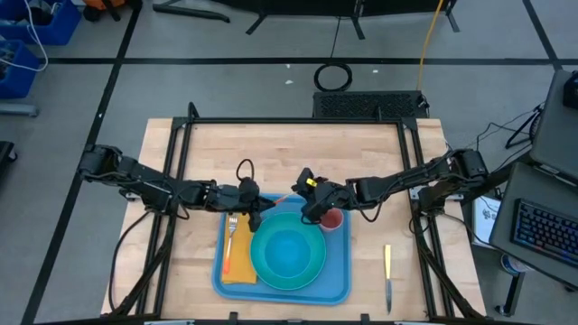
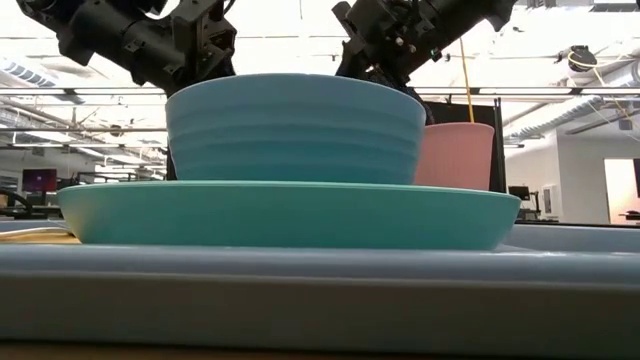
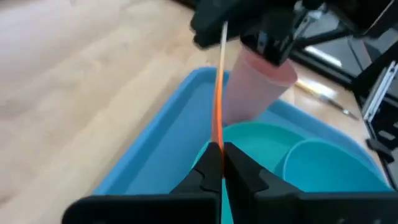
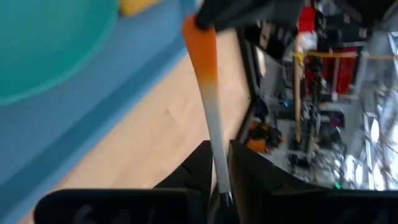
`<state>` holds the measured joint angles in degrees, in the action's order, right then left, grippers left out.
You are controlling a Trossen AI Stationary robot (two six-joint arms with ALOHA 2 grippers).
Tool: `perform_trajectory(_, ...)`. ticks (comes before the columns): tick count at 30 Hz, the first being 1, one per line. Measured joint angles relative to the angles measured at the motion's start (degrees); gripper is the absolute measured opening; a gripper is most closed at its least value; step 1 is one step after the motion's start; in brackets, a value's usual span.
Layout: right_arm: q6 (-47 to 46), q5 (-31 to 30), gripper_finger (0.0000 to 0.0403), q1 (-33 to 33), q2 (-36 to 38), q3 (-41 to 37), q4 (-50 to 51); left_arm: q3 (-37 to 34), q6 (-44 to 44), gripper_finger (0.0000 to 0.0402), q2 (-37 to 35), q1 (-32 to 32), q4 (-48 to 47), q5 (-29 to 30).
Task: Set up tray
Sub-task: Put the orange spoon on the yellow napkin to the right of the orange fork
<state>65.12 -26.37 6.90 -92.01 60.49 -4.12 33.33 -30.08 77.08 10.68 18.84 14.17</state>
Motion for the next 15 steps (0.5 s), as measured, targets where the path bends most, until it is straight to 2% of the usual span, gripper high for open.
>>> perform_trajectory(9,0.09,-5.23,0.0075,0.78,-0.09,0.00,-1.82,0.05,0.01,0.0003,-0.04,1.02,-0.37,2.28)
perform_trajectory(15,-0.23,-13.28,0.0086,0.81,-0.12,0.00,-1.98,0.12,-0.31,0.0003,-0.08,1.06,-1.08,4.53)
